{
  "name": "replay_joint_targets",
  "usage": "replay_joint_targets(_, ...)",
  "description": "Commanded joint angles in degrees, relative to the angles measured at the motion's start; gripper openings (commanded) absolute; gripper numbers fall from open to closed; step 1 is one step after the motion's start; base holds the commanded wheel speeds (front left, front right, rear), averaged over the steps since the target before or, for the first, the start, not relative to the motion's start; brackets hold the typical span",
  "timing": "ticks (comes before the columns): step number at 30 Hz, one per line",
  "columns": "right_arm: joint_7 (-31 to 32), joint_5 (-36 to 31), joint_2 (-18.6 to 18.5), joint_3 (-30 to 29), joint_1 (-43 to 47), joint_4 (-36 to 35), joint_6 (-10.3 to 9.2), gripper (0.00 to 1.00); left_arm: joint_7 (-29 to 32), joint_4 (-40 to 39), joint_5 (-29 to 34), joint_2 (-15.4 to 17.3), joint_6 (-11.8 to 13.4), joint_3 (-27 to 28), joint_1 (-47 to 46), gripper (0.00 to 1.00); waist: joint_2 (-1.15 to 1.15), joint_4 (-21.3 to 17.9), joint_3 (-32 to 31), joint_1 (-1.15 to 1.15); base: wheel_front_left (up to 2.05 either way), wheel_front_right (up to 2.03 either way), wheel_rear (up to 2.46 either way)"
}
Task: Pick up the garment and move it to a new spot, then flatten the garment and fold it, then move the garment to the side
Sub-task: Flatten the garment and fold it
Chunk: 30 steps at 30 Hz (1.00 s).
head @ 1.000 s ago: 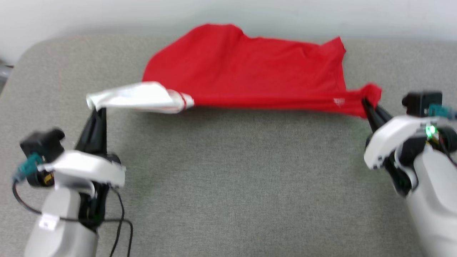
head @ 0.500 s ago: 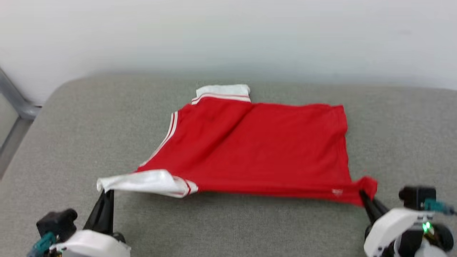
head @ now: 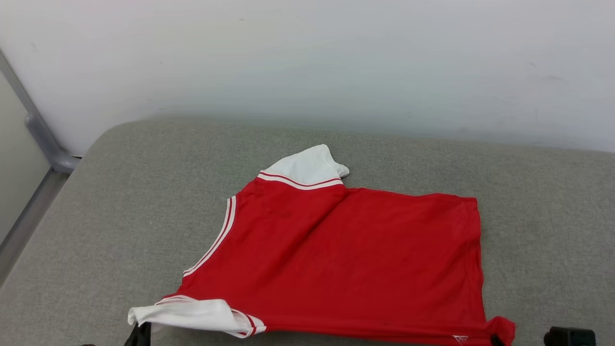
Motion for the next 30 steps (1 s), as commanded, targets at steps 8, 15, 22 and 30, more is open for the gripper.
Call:
replay_joint_targets(8,2.1,-2.6,0.6,0.4,-3.5,-4.2,-0.15,0.0,1.1,-0.7,-0.6,0.6,-2.1,-1.9,-5.8,0.0,-0.01,-1.2,2.2,0.01,0.0,0.0,0.0)
replay_joint_targets(15,4.3,-5.4,-1.0,1.9,-12.7,-1.3,-0.14,0.0,0.0,6.0,-0.9,0.1,-5.7,-3.7,-16.5,0.0,-0.01,-2.3,8.1,0.01,0.0,0.0,0.0)
replay_joint_targets(22,5.2,-7.0,-1.3,2.8,-19.1,3.0,-0.14,0.0,-1.3,14.8,-2.0,-1.2,-8.8,-5.3,-25.1,0.0,-0.01,-2.5,12.5,0.01,0.0,0.0,0.0)
replay_joint_targets(30,4.3,-8.0,-1.6,5.7,-23.0,8.4,-0.13,0.0,-0.9,27.2,-4.1,-2.0,-11.1,-7.4,-32.3,0.0,-0.01,-3.1,16.1,0.01,0.0,0.0,0.0)
